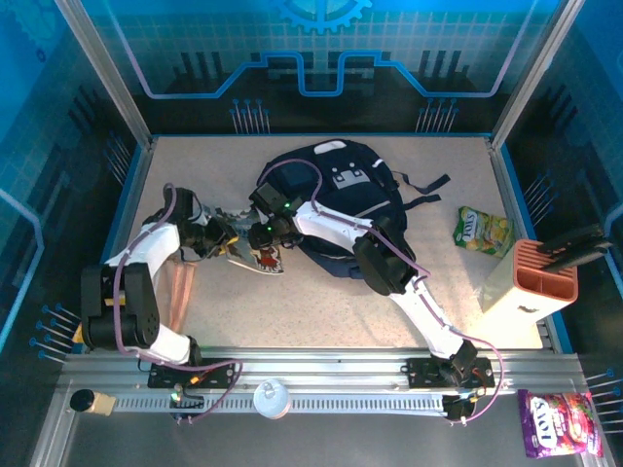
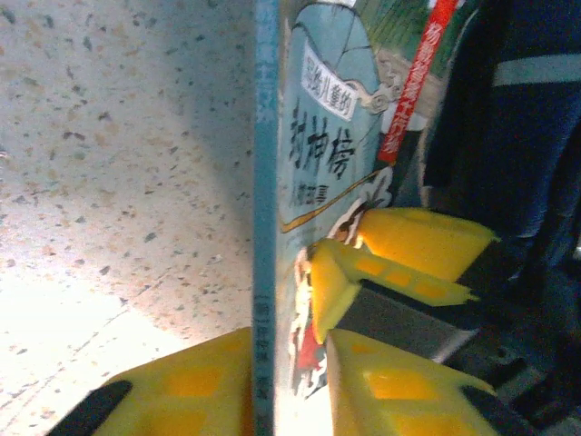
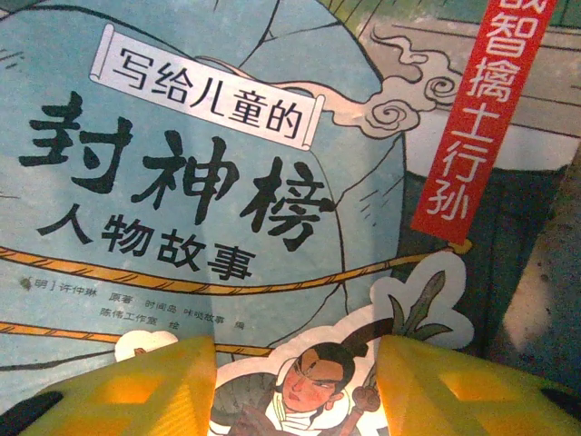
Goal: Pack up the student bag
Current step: Pick up the book from the middle-left of the table, then pass the book.
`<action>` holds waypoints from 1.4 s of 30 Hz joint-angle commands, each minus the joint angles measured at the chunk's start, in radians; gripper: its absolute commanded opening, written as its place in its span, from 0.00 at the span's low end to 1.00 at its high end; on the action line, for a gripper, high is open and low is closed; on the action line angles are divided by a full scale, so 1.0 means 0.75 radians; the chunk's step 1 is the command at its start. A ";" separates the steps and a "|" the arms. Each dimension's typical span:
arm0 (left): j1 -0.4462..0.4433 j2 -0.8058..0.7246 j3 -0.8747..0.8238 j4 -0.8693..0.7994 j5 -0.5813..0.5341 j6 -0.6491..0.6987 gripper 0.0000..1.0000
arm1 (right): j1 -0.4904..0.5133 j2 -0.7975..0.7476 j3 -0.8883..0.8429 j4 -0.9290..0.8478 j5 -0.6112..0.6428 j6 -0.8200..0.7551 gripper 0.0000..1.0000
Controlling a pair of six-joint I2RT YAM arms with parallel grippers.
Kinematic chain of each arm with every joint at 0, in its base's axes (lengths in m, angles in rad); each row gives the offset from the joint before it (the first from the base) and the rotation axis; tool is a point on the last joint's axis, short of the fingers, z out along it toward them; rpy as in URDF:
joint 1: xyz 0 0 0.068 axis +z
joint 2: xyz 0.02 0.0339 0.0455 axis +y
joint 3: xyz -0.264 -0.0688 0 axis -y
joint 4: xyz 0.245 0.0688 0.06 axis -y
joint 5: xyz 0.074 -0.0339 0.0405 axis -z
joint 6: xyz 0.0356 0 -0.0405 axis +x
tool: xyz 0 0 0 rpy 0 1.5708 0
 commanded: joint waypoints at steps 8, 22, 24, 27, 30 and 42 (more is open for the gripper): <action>-0.010 -0.154 0.039 -0.125 -0.286 -0.024 0.00 | -0.034 -0.149 -0.091 -0.016 -0.079 -0.007 0.54; -0.029 -0.525 0.093 0.085 -0.300 -0.178 0.00 | -0.188 -0.829 -0.639 0.360 -0.116 0.142 0.71; -0.052 -0.526 0.100 0.166 -0.262 -0.231 0.00 | -0.229 -0.899 -0.738 0.422 -0.134 0.200 0.73; -0.089 -0.521 0.088 0.339 -0.220 -0.341 0.00 | -0.287 -1.013 -0.894 0.527 -0.158 0.294 0.77; -0.144 -0.515 0.054 0.511 -0.269 -0.471 0.00 | -0.343 -1.109 -1.027 0.623 -0.162 0.383 0.77; -0.405 -0.343 -0.016 1.050 -0.528 -0.819 0.00 | -0.446 -1.285 -1.326 0.935 -0.255 0.695 0.91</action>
